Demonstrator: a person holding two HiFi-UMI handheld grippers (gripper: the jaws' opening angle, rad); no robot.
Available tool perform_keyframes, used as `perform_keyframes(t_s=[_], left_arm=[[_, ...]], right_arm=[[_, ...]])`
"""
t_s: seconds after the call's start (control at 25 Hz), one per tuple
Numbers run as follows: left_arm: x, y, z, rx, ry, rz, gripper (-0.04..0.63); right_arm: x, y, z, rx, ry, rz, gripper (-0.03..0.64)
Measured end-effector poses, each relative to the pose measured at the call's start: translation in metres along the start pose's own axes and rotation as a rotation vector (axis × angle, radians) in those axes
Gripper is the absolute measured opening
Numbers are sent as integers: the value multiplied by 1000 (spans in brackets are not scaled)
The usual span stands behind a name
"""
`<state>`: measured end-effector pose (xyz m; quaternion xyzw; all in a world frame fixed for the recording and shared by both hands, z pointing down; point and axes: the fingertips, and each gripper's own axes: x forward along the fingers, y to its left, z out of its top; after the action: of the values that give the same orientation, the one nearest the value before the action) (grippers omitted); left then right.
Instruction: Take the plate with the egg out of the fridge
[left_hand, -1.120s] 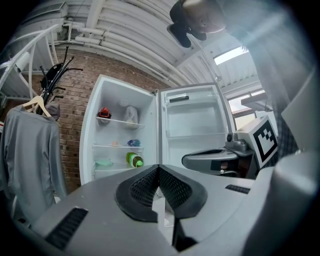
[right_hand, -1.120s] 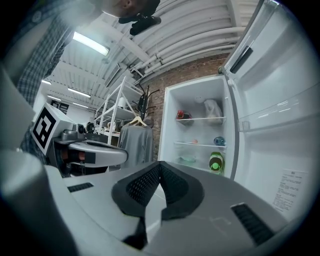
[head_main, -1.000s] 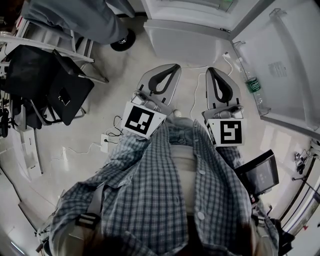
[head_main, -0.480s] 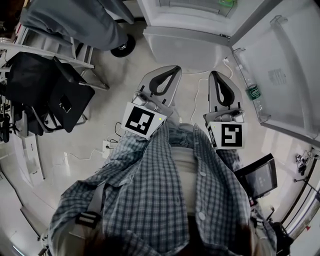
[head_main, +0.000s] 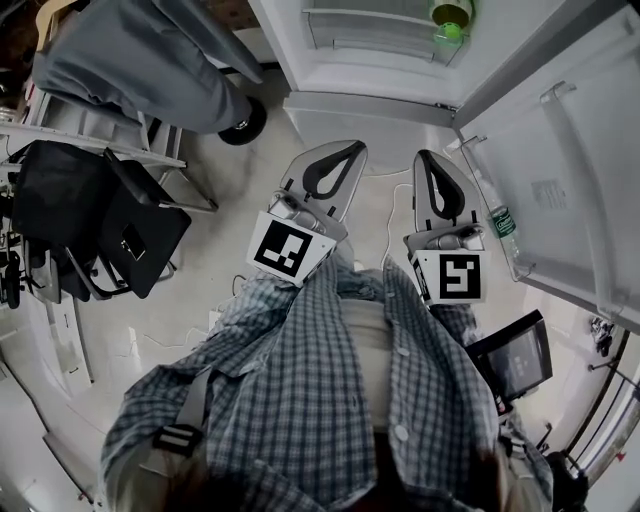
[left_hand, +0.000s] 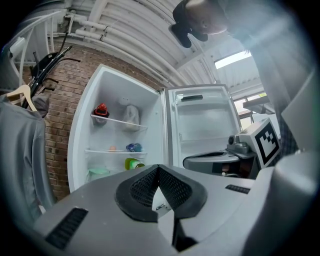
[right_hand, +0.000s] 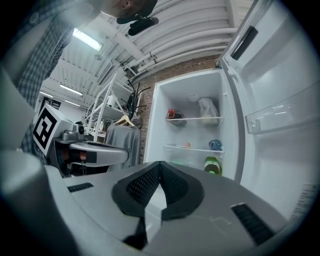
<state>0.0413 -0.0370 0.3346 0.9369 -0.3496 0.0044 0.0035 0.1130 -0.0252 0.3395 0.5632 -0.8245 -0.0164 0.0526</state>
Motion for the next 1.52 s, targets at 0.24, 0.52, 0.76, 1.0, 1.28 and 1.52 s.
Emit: perform_keyframes(t_s=[0.24,0.52,0.76,1.0,1.28,1.52], left_arm=[[22,44,4,-4,-3,-13,6],[51,82,7,-4,-18,-51,6],[73,115,10,-3,-24,-78,6],[86,146,13,5,-40,-91,6],[95,164,9,1,-52,-100,6],[108,169,9,-33,-40,-104,6]], right_arm=[[46,-3,5,-40,-5,-2,6],[90,-15,11,-54,5,-36,6],[128,-21,22,-52,-13,-64,6],[160,-21,34,-58,-39,-83,6],[178,-22,36,-122,-27,-82,6],[192,-28,39,-156,-32,-71,6]])
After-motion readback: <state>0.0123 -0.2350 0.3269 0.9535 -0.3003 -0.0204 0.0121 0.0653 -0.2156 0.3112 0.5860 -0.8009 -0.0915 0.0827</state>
